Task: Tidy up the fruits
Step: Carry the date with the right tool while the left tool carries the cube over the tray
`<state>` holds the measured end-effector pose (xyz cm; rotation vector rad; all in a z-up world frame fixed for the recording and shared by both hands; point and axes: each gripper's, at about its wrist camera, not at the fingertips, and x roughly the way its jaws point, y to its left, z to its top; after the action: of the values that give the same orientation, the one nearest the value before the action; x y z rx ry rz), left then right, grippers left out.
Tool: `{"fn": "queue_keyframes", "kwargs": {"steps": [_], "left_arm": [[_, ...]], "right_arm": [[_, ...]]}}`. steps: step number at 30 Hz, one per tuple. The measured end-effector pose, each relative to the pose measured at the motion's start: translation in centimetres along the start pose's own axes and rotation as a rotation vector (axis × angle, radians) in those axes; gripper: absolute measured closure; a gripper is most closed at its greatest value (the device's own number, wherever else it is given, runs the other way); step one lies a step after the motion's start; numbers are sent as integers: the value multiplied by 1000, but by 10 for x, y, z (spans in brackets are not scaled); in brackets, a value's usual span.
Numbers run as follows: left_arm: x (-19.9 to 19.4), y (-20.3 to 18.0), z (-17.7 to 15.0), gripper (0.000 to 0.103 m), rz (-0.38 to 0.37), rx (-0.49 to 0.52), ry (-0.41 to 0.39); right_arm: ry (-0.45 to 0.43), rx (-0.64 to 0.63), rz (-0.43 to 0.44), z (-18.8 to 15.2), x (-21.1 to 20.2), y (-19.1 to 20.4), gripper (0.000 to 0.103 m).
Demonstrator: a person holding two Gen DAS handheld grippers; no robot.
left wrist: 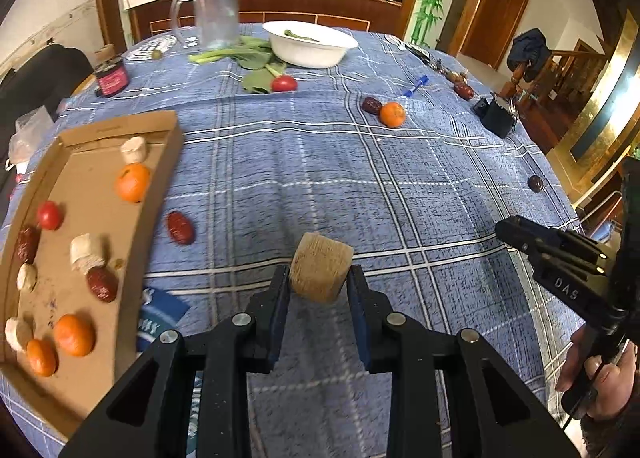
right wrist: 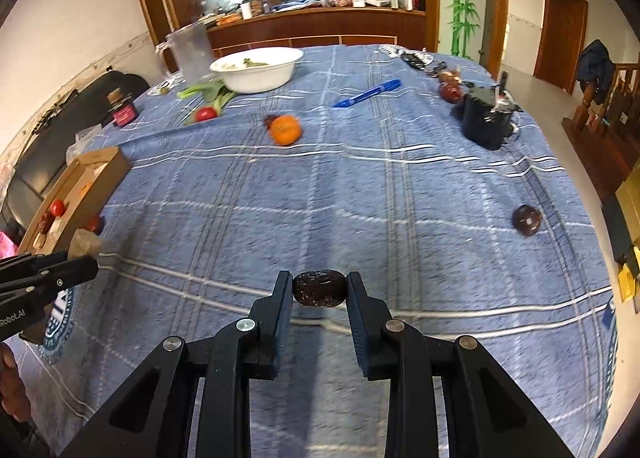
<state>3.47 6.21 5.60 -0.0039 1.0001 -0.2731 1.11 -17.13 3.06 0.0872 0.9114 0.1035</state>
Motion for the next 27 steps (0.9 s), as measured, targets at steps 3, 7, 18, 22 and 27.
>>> {"fn": "queue_keyframes", "kwargs": {"steps": [3,7,18,22,27], "left_arm": [[-10,10,-4,75,5,-14,-17],[-22,26,-6,75,11,-38,-40],[-49,83,-8,75,76,-122,-91],[-57,111,-11,75,106,-161,-101],[-63,147,-16,75,157,-209,-103]], "right_arm": [[5,-20,8,1,0,16,74],[7,-52,25,5,1,40,74],[-2,-140,86,24,9,106,74],[0,-171,121,33,15,135,74],[-14,-226,160,46,19,172,74]]}}
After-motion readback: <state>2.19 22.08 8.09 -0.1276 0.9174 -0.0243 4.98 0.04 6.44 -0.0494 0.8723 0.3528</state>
